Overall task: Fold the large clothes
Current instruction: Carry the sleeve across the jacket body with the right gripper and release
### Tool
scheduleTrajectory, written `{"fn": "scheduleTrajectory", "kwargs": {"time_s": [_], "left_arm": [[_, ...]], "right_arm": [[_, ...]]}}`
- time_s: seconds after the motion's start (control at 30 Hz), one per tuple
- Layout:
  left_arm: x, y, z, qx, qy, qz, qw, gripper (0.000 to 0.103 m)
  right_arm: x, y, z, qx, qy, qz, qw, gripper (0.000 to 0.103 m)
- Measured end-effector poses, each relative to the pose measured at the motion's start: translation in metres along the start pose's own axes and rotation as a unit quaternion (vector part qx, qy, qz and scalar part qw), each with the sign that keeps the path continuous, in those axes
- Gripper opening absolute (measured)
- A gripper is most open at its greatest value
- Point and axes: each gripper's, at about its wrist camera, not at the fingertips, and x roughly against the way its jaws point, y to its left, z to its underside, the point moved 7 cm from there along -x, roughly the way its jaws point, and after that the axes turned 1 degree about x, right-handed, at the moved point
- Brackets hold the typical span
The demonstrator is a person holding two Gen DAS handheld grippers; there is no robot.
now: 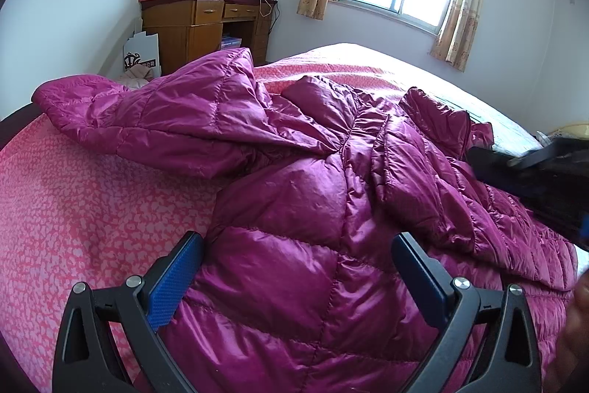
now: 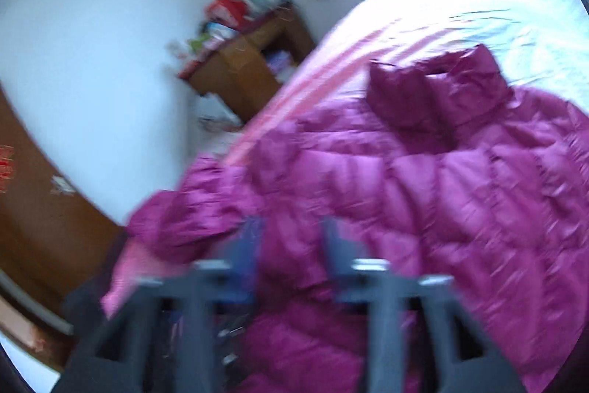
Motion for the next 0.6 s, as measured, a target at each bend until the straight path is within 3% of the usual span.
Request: {"fn": "scheduleTrajectory", "kwargs": {"time_s": [0.1,0.2,0.4,0.5,0.6], "left_arm": [[-0.001,-0.001,0.0,0.0,0.0,0.0,1.0,0.102],[-0.001,-0.002,0.0,-0.001,0.001,0.0,1.0,0.102],[-0.004,-0.006,-0.001,-0.005,0.0,-0.004,1.0,0.102],[-0.004,-0.005,0.0,-0.005,0.001,-0.004,1.0,0.102],[-0.005,-0.005,0.0,-0.006,0.001,-0.005,1.0,0.102]], "right_arm": [[-0.03,-0.006,0.004,0.005,0.037,0.031,0.999,0.012],[-0.054,0.003,0.025,0.003,0.087,-0.002,0.996,0.012],[-0.041,0.012,0.028,0.016,0.097,-0.004,0.995,0.013],[0.006,0.001,0.008,0.011,0.039,0.009,0.999,0.013],[0.05,-0.034,-0.009,0.006,-0.012,0.078,0.997,0.013]]}}
